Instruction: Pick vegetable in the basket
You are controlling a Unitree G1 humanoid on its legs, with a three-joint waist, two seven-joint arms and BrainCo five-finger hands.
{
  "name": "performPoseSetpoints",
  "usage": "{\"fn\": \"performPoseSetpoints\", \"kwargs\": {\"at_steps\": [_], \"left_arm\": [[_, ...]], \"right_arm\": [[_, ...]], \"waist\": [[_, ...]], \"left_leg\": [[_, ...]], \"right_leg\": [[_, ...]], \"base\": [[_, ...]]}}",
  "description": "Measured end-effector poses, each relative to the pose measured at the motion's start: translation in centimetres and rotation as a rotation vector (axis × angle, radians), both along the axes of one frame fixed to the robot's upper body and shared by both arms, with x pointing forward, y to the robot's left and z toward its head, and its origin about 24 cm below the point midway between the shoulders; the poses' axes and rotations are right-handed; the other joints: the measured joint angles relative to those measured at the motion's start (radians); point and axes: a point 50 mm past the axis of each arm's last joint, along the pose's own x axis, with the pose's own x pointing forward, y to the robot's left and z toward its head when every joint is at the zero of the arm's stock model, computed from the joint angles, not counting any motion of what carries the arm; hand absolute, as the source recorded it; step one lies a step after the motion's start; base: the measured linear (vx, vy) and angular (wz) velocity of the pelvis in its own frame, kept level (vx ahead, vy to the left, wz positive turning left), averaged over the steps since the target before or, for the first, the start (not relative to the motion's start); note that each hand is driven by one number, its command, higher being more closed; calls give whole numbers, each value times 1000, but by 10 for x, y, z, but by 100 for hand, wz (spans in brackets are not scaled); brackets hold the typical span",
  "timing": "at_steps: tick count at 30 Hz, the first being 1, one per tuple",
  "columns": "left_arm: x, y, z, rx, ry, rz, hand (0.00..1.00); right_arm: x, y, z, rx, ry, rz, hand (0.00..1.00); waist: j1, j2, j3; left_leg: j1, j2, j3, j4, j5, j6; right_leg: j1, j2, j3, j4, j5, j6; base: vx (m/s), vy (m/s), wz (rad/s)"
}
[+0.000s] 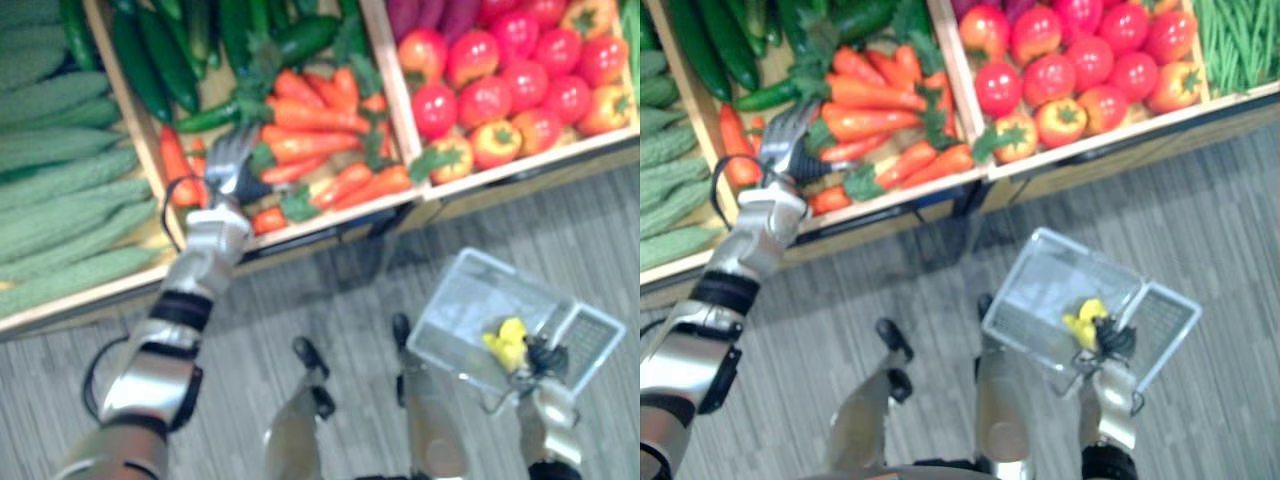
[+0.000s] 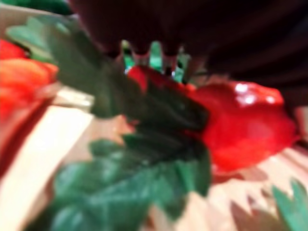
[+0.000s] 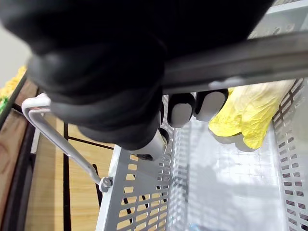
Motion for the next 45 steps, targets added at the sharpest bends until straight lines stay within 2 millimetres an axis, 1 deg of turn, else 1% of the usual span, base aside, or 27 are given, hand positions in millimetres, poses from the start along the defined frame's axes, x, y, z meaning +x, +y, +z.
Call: {"fn": "performPoseSetpoints", "kwargs": {"at_steps": [1, 2, 4, 7, 12, 16, 17, 20, 24, 25, 26, 28, 30, 31, 32, 33, 34, 35, 36, 38, 39, 40, 41, 42, 43, 44, 45], "left_arm": [[2, -4, 9, 31, -26, -8, 100], [4, -12, 23, 68, -60, -23, 100], [5, -20, 30, 107, -74, -41, 100], [6, -31, 26, 155, -49, -89, 100], [7, -47, 14, 264, 16, -127, 100], [-9, -52, -10, 299, 57, -182, 100], [-17, -53, -17, 291, 54, -206, 100], [-32, -39, -29, 253, 58, -206, 100], [-54, 2, -54, 142, 104, -91, 100], [-58, 6, -57, 131, 107, -78, 100], [-64, 8, -58, 118, 101, -76, 100], [-76, 5, -63, 81, 100, -108, 100], [-89, 0, -67, 65, 89, -149, 100], [-102, -1, -76, 1, 102, -155, 100], [-112, -6, -85, -62, 114, -162, 100], [-118, -10, -90, -95, 120, -169, 100], [-126, -21, -100, -188, 136, -200, 100], [-129, -36, -107, -259, 150, -241, 100], [-131, -45, -110, -285, 160, -266, 100], [-141, -73, -123, -355, 223, -375, 100], [-143, -81, -125, -355, 236, -408, 100], [-146, -93, -126, -354, 249, -469, 100], [-146, -102, -127, -355, 262, -505, 100], [-145, -109, -130, -359, 278, -532, 100], [-142, -117, -132, -365, 302, -556, 100], [-140, -119, -132, -392, 318, -568, 100], [-140, -117, -133, -388, 327, -567, 100]], "right_arm": [[1, -1, 5, -5, -29, -3, 100], [3, -4, 13, -19, -63, -4, 100], [4, -6, 18, -25, -90, -4, 100], [5, -11, 23, -32, -111, 10, 100], [3, -7, 22, -32, -109, 45, 100], [-14, -1, 7, -10, -58, 48, 100], [-21, -2, 2, -6, -34, 38, 100], [-29, -2, -12, 15, 27, 27, 100], [-44, 2, -46, 86, 178, 16, 100], [-48, 3, -52, 100, 206, 13, 100], [-55, 6, -60, 121, 245, 13, 100], [-62, 8, -67, 142, 281, 4, 100], [-60, 10, -69, 150, 292, 7, 100], [-52, 11, -66, 144, 279, 23, 100], [-42, 10, -61, 124, 261, 46, 100], [-38, 10, -59, 115, 256, 57, 100], [-33, 9, -55, 92, 252, 77, 100], [-31, 10, -54, 73, 256, 91, 100], [-31, 12, -53, 68, 254, 102, 100], [-27, 23, -47, 57, 216, 130, 100], [-24, 25, -42, 42, 199, 144, 100], [-18, 29, -34, 23, 163, 170, 100], [-15, 31, -29, 3, 150, 186, 100], [-12, 34, -27, -14, 151, 203, 100], [-9, 39, -24, -18, 148, 221, 100], [-4, 51, -20, -16, 124, 251, 100], [-3, 58, -19, -6, 118, 272, 100]], "waist": [[1, 0, 0], [-4, 3, 2], [-3, 2, 2], [-5, 2, 2], [-8, 3, 2], [-20, 12, -3], [-24, 24, -10], [-27, 39, -24], [-16, 69, -101], [-16, 75, -114], [-13, 73, -137], [-9, 71, -177], [5, 52, -184], [15, 45, -192], [29, 53, -197], [34, 63, -203], [40, 89, -225], [37, 94, -242], [31, 85, -246], [25, 26, -257], [25, 16, -261], [19, 7, -262], [7, 7, -262], [-2, 22, -261], [1, 40, -261], [6, 40, -261], [3, 17, -261]], "left_leg": [[-13, 6, 20, 1, -6, 6], [-23, 27, 80, 6, -4, 7], [-28, 34, 104, 2, 16, 13], [-22, 35, 105, 0, 23, 14], [26, 36, 104, -4, 29, 18], [122, 33, 84, -40, 30, 9], [138, 28, 66, -46, 40, 10], [174, 12, 40, -63, 60, 18], [226, -11, -1, -96, 71, 14], [239, -13, -12, -99, 73, 13], [254, -16, -17, -99, 72, 12], [269, -16, -23, -94, 68, 9], [261, -1, -107, 20, 16, 3], [230, 10, -282, 132, -44, -1], [213, 4, -471, 224, -122, -19], [215, -3, -555, 253, -163, -41], [221, 0, -669, 268, -243, -85], [225, -12, -671, 277, -290, -93], [227, -23, -654, 272, -292, -86], [262, -67, -556, 229, -278, -62], [264, -78, -536, 222, -275, -58], [261, -91, -495, 223, -270, -50], [253, -93, -467, 240, -269, -37], [253, -84, -448, 242, -257, -17], [260, -69, -409, 218, -227, 30], [304, -48, -346, 186, -232, 23], [325, -66, -328, 196, -246, 19]], "right_leg": [[-15, 0, 2, 0, 7, 0], [-32, 1, 1, 0, 20, 1], [-44, 5, 2, 0, 31, 4], [-40, 7, 2, 0, 38, 4], [17, 7, -3, -15, 38, 4], [130, 6, -56, -40, 35, 4], [159, 2, -70, -48, 30, 2], [206, -8, -94, -50, 10, 1], [289, -12, -122, -92, -13, 1], [312, -12, -133, -100, -15, 1], [331, -13, -135, -100, -28, 1], [347, -12, -133, -99, -39, 0], [362, -14, -101, -93, -42, -2], [365, -11, -56, -82, -42, -2], [362, 4, -2, -74, -46, 2], [357, 16, 25, -72, -47, 0], [336, 43, 73, -62, -47, 7], [324, 45, 112, -65, -47, 14], [320, 35, 127, -68, -46, 15], [276, -5, 201, -67, -37, 22], [257, -14, 217, -63, -31, 14], [231, -26, 223, -63, -18, -19], [211, -31, 187, -62, -19, -114], [198, -42, 86, -58, -67, -284], [169, -62, -77, -11, -159, -392], [117, -90, -262, 179, -119, -334], [122, -110, -338, 242, -47, -341]], "base": [[-45, -1, 4], [-35, -2, 8], [-13, -3, 4], [-7, 1, -1], [31, 14, 0], [53, 15, 19], [60, 12, 33], [59, 17, 31], [53, -16, 27], [73, -11, 21], [60, -12, 17], [45, -15, 1], [31, -30, -41], [-10, -51, -109], [-34, -26, -130], [-105, 117, -148], [-100, 160, -129], [-91, 182, -106], [-80, 195, -81], [-97, 205, -94], [-54, 121, -104], [-29, 119, -88], [-10, 123, -87], [5, 136, -88], [17, 78, -118], [30, 53, -117], [54, 36, -169]]}}
